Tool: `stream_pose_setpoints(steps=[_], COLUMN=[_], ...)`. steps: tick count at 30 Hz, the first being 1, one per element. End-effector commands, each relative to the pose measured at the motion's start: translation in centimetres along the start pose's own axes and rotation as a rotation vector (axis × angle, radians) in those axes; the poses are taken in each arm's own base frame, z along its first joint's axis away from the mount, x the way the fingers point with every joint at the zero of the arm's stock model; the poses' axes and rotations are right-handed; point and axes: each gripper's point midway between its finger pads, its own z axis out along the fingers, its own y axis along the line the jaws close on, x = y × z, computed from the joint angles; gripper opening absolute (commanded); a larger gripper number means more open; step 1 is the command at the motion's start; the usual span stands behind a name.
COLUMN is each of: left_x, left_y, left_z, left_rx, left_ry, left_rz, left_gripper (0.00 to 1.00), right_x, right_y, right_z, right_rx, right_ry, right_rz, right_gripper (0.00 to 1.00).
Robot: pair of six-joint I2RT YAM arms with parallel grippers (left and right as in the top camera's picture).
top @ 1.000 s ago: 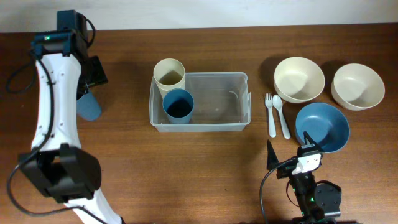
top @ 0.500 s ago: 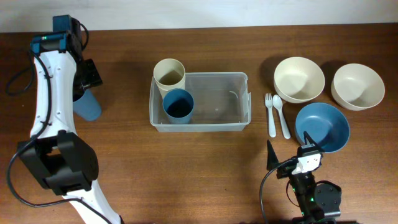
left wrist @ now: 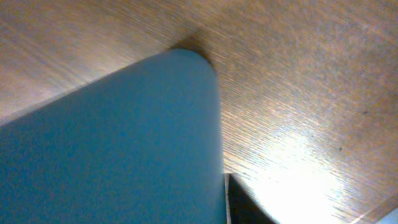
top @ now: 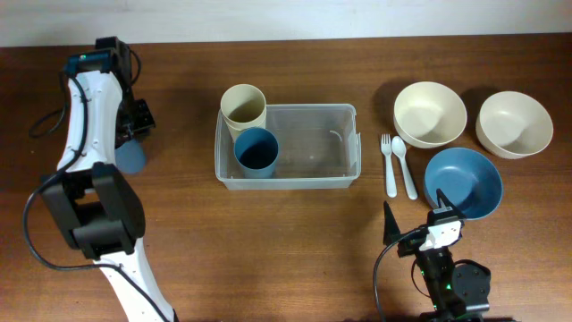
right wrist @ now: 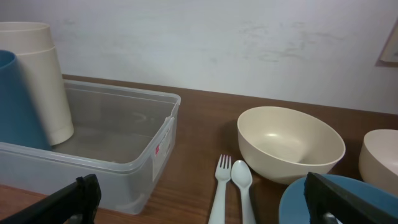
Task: Pack container
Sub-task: 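Grasp the remaining blue cup with the left gripper, then carry the blue cup over the container and lower it into the first blue cup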
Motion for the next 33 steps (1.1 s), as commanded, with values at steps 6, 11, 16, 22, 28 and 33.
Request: stream_pose_setpoints(steps=[6, 11, 16, 22, 28, 33], left_x=[0.4, 0.4, -0.2, 0.6, 5.8, 10.1], left_y=[-0.7, -1.7, -2.5, -6.4, -10.7, -12.2], left_z=[-0.3, -2.3, -7.2, -16.8, -24.8, -29.1], left_rx=[0.053, 0.129, 0.194, 0.384, 0.494, 0.459], left_ry=[0.024, 0.025, -0.04, -0.233, -0.405, -0.531], left_rz=[0.001, 0.0, 0.039, 0.249, 0.493, 0.62], left_gripper=[0.02, 0.02, 0.02, 0.02, 0.02, 0.02], right_x=[0.2, 0.2, 0.2, 0.2, 0.2, 0.2], right_y=[-0.1, -0.1, -0.1, -0.1, -0.1, -0.1], right_z=[0.0, 0.0, 0.0, 0.0, 0.0, 0.0], right_rx=[0.004, 0.004, 0.004, 0.004, 0.004, 0.004], right_ry=[0.003, 0.003, 0.003, 0.003, 0.003, 0.003], right_rz=[0.001, 0.001, 0.001, 0.001, 0.001, 0.001], right_gripper=[0.99, 0.99, 0.99, 0.99, 0.99, 0.99])
